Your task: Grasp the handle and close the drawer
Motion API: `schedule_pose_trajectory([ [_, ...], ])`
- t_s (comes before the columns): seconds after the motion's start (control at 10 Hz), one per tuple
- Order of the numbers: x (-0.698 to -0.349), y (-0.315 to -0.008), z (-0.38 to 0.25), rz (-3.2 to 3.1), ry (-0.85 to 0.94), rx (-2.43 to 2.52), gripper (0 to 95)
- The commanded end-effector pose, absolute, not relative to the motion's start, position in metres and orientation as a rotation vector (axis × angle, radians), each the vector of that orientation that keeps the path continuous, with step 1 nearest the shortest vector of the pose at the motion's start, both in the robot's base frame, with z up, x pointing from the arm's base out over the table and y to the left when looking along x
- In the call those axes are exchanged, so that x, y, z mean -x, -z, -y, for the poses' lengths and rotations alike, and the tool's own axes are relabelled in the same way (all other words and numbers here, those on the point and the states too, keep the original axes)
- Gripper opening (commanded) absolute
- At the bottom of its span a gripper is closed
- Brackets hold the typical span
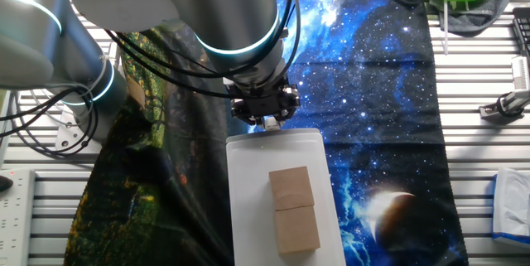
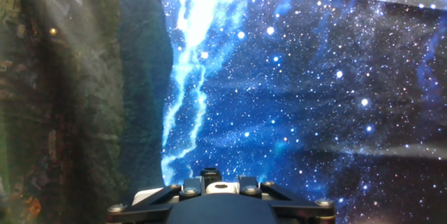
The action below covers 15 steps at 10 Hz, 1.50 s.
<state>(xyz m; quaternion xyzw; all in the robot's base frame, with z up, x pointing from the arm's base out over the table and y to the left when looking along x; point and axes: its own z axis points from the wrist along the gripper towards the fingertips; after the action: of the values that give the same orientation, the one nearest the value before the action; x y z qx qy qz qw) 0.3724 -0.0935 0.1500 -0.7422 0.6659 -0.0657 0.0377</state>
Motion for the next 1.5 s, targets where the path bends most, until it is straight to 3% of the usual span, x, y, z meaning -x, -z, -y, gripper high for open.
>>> schedule_pose_trajectory([
  [0.1, -0.3730, -0.1511, 0.0940, -2.039, 0.199, 2.282, 0.0],
  [1.5, -0.3707, -0.1470, 0.1036, -2.003, 0.209, 2.301, 0.0],
])
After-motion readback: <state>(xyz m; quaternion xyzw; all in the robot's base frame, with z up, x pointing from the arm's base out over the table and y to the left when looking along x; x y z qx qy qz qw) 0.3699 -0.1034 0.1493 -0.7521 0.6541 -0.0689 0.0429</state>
